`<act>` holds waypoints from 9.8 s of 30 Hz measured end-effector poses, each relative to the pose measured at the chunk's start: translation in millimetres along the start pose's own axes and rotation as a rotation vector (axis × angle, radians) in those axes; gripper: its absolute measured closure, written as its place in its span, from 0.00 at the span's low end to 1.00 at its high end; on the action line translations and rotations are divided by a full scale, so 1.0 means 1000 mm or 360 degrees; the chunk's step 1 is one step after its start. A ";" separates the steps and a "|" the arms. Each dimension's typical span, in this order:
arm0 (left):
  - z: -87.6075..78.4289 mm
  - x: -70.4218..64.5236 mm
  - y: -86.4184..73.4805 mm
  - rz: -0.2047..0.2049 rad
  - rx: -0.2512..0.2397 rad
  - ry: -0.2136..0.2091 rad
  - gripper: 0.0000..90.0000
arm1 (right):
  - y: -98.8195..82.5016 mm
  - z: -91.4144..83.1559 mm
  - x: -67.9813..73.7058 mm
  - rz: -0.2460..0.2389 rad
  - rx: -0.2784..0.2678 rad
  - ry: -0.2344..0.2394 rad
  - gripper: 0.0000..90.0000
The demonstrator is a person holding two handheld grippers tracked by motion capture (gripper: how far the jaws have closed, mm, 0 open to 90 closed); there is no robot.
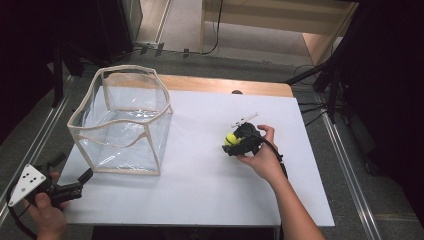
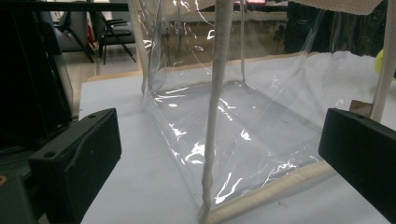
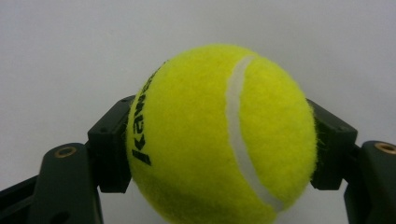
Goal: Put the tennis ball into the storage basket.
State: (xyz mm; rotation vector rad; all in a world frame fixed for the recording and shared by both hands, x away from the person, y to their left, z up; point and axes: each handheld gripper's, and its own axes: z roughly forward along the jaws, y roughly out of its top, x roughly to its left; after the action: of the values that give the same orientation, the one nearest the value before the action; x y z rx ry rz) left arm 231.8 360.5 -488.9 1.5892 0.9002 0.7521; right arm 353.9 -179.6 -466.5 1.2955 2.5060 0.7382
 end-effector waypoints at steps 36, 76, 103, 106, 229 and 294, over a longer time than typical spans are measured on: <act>0.000 0.000 0.000 -0.0003 -0.0001 -0.0005 0.00 | 0.047 0.001 0.050 -0.0174 -0.0031 0.0123 0.27; 0.001 0.001 0.000 -0.0014 -0.0002 -0.0014 0.00 | 0.102 -0.018 0.091 -0.0337 -0.0071 0.0249 0.27; 0.001 0.001 0.000 -0.0011 -0.0002 -0.0016 0.00 | 0.138 -0.048 0.096 -0.0382 -0.0139 0.0241 0.27; 0.001 0.001 0.000 -0.0015 -0.0006 -0.0018 0.00 | 0.141 -0.050 0.097 -0.0394 -0.0139 0.0237 0.27; 0.003 -0.001 0.000 0.0009 0.0009 -0.0036 0.00 | 0.162 -0.074 0.112 -0.0379 -0.0252 0.0265 0.00; 0.004 -0.003 0.000 0.0033 0.0032 -0.0025 0.00 | -0.006 0.007 0.092 -0.0175 -0.0373 0.0213 0.00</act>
State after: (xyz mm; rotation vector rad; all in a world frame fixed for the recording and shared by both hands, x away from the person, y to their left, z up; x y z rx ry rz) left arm 233.8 356.4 -489.4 1.6225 0.8838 0.7466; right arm 299.1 -105.8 -472.3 1.0522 2.4760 1.0869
